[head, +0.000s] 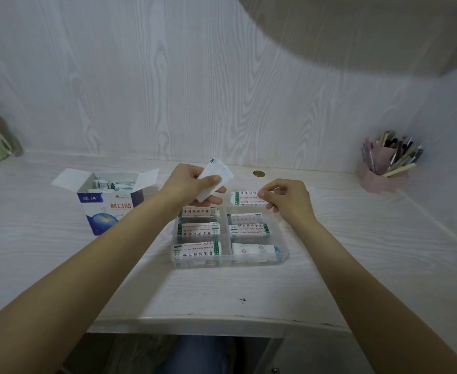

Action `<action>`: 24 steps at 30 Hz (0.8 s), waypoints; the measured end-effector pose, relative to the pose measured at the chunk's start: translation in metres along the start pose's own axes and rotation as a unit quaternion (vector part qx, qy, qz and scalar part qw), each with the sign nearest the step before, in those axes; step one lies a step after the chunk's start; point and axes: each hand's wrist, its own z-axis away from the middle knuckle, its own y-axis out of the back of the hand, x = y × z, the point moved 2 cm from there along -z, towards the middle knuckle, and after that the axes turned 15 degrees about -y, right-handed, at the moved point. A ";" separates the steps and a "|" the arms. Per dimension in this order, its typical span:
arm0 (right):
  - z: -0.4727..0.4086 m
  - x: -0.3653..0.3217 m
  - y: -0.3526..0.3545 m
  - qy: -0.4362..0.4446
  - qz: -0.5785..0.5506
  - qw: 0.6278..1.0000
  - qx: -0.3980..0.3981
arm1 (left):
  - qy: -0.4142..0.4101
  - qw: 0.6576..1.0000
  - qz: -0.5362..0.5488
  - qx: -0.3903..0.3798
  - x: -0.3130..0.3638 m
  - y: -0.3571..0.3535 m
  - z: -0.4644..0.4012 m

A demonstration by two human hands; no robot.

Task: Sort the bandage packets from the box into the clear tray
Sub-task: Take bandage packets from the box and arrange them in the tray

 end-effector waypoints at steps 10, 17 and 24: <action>-0.003 -0.006 -0.025 0.008 0.348 0.937 -0.002 | -0.003 1.000 -0.001 -0.021 0.000 0.001 0.001; -0.002 -0.014 -0.036 0.026 0.432 0.901 0.020 | -0.006 1.000 -0.005 -0.021 0.001 0.000 0.001; -0.004 -0.020 -0.033 0.004 0.367 0.930 -0.035 | -0.012 1.000 0.003 -0.019 0.002 0.002 0.002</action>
